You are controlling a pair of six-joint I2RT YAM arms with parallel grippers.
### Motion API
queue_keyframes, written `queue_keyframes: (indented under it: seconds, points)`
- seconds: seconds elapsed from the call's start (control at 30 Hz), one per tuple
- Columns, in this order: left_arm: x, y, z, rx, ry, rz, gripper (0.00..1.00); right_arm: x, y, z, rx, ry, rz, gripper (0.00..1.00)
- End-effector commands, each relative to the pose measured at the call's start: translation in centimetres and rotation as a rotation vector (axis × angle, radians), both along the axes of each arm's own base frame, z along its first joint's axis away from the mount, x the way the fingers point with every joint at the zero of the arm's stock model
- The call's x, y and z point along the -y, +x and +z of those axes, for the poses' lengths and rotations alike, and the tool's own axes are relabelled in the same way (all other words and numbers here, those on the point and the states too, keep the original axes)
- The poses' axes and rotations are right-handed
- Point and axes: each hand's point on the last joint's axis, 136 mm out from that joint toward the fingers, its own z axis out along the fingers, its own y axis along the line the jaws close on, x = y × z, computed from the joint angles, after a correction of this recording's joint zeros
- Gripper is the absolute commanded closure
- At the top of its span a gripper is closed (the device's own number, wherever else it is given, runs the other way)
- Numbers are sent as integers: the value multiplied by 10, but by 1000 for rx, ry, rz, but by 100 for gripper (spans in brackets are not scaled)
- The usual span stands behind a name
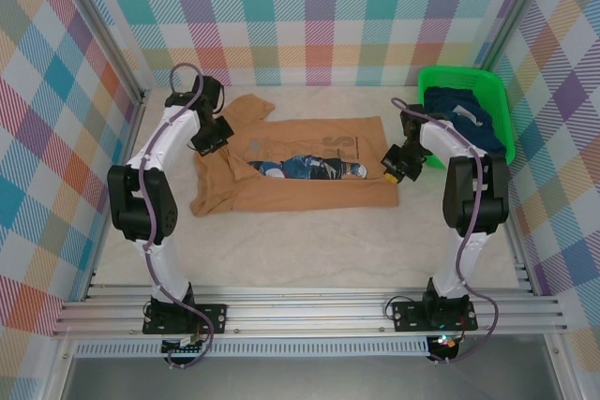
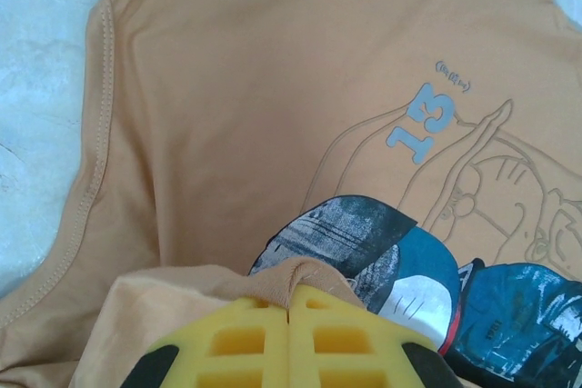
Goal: Fold and stack the t-shirts
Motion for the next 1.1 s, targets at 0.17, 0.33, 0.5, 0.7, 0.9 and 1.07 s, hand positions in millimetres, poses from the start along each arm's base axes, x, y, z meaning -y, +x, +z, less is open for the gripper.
queue_keyframes:
  seconds: [0.17,0.33,0.5,0.7,0.9,1.07]
  points:
    - [-13,6,-2,-7,24,8,100,3,6,-8,-18,-7,19,100]
    - [-11,13,-7,-5,17,-12,100,1,10,-10,-4,-1,30,100]
    - [-22,2,4,-33,77,5,53,-4,20,23,111,-25,85,70]
    - [-37,-71,-4,-138,38,84,47,-4,-6,56,172,-36,115,54]
    - [-33,-135,-53,-267,-133,188,54,-18,-56,45,139,48,138,60]
    - [-37,-143,-78,-312,-136,149,60,-18,-80,23,97,66,153,65]
